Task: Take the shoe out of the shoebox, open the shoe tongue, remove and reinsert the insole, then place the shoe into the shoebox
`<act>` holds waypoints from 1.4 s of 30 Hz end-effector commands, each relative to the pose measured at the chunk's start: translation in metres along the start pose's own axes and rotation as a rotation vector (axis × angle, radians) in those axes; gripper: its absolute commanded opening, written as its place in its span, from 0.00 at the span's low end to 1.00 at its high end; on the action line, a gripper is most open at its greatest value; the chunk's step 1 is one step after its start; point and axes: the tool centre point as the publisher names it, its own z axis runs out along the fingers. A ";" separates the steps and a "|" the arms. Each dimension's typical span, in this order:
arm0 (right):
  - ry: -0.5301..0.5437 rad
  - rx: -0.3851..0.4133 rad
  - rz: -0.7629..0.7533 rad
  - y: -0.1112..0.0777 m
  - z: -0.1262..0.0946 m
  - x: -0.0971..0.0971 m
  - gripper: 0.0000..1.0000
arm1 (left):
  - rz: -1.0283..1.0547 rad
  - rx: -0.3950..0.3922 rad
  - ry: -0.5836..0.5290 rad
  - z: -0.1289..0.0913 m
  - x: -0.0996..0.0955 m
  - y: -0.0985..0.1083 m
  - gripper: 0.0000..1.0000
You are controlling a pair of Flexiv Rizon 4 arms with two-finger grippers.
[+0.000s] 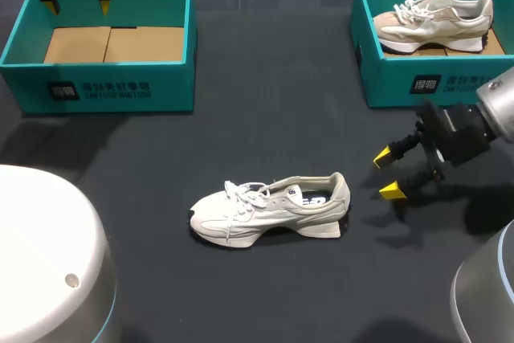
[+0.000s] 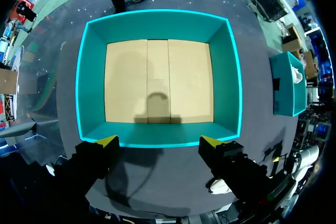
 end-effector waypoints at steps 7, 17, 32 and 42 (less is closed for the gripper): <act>-0.140 -0.114 -0.129 -0.037 -0.004 0.012 1.00 | 0.000 -0.001 -0.001 0.000 0.000 0.000 1.00; -0.140 -0.114 -0.129 -0.037 -0.004 0.012 1.00 | 0.000 -0.001 -0.001 0.000 0.000 0.000 1.00; -0.184 -0.211 -0.123 -0.067 0.021 -0.018 1.00 | 0.000 -0.001 -0.001 0.000 0.000 0.000 1.00; -0.185 -0.194 -0.122 -0.061 0.027 -0.015 1.00 | 0.000 -0.001 -0.001 0.000 0.000 0.000 1.00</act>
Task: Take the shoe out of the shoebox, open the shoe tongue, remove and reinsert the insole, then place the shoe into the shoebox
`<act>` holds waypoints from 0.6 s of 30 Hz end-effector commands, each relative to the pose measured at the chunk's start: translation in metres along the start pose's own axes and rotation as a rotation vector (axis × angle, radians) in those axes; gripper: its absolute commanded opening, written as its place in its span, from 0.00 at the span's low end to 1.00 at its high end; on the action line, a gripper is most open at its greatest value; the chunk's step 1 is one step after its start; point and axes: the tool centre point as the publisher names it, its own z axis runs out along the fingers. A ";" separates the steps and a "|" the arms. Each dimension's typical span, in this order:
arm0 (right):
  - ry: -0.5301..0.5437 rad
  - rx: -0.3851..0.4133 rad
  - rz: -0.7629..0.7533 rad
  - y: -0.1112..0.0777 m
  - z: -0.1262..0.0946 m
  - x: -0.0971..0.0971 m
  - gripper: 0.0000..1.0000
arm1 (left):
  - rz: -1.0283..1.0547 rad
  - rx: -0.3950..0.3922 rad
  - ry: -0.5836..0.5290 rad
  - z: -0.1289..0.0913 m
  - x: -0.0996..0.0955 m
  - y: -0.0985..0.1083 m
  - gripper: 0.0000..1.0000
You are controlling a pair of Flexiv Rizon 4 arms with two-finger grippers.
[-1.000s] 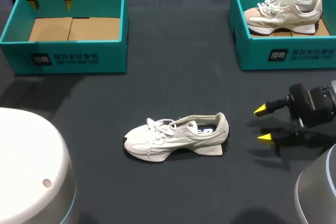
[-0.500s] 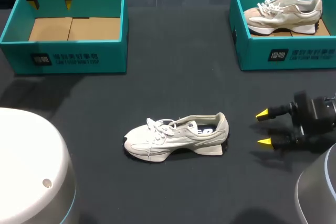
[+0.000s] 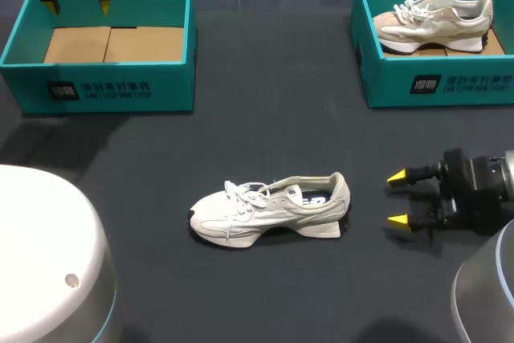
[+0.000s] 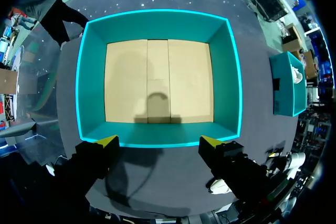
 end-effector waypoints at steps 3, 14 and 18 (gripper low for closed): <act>-0.017 0.045 0.002 0.010 0.015 0.007 1.00 | 0.000 -0.001 -0.001 0.000 0.000 0.000 1.00; -0.027 0.068 -0.006 0.018 0.039 0.009 1.00 | 0.000 -0.001 -0.001 0.000 0.000 0.000 1.00; -0.026 0.063 -0.009 0.020 0.044 0.009 1.00 | 0.000 -0.001 -0.001 0.000 0.000 0.000 1.00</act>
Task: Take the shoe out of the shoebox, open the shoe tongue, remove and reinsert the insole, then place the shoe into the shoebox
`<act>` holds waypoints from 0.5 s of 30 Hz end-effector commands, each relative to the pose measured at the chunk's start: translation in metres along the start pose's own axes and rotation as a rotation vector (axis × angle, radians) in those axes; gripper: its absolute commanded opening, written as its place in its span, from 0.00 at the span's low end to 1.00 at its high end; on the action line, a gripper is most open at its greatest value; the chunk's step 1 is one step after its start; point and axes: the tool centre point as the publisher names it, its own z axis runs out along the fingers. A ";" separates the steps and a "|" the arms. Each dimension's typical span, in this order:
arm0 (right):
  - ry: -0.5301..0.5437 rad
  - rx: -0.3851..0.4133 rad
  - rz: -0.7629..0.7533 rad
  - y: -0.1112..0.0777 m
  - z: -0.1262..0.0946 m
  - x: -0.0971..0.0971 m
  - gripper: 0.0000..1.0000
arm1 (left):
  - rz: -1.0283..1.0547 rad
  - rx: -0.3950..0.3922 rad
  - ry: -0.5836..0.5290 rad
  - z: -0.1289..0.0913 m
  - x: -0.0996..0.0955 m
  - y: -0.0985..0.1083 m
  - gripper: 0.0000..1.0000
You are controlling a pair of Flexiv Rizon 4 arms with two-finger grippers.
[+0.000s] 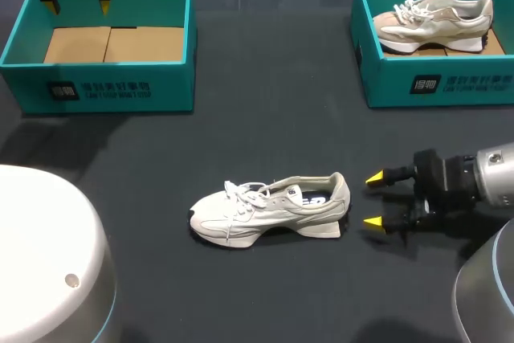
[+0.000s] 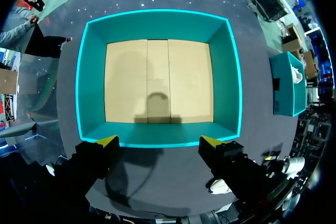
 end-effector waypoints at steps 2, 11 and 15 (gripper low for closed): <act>0.000 0.000 0.001 0.003 0.010 -0.001 1.00 | 0.000 0.000 -0.001 0.000 0.000 0.000 1.00; 0.005 0.000 -0.010 0.010 0.025 0.002 1.00 | 0.000 0.000 -0.001 0.000 0.000 0.000 1.00; 0.002 -0.012 -0.027 0.014 0.029 0.005 1.00 | 0.000 0.000 -0.001 0.000 0.000 0.000 1.00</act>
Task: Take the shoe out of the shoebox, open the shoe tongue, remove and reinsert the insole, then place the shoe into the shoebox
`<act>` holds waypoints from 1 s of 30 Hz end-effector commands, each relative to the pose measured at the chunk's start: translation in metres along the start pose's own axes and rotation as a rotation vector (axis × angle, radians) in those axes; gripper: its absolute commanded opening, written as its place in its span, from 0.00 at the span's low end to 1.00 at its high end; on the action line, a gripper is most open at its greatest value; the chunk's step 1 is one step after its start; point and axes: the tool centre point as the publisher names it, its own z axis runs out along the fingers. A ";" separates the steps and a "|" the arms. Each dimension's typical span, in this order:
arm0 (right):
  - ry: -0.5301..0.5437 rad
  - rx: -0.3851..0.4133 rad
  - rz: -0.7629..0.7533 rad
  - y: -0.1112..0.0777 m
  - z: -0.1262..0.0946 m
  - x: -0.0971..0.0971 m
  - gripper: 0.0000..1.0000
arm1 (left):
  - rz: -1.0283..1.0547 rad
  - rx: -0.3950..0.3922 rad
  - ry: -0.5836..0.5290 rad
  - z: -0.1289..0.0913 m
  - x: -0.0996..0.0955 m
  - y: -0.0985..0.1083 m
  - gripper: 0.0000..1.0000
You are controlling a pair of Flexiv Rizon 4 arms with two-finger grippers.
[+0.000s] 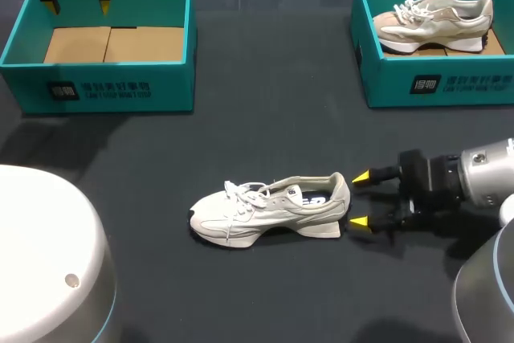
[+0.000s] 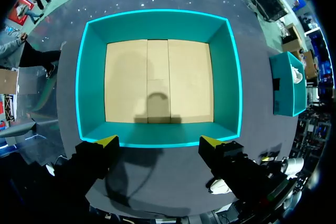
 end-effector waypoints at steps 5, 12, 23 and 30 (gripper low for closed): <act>-0.003 -0.008 -0.017 0.006 0.012 0.005 1.00 | 0.000 0.000 -0.001 0.000 0.000 0.000 1.00; 0.010 -0.008 -0.024 0.012 0.018 0.010 1.00 | 0.000 0.000 -0.001 0.000 0.000 0.000 1.00; 0.028 -0.011 -0.047 0.019 0.026 0.010 1.00 | 0.000 0.000 -0.001 0.000 0.000 0.000 1.00; 0.047 -0.012 -0.054 0.021 0.031 0.007 1.00 | 0.000 0.000 -0.001 0.000 0.000 0.000 1.00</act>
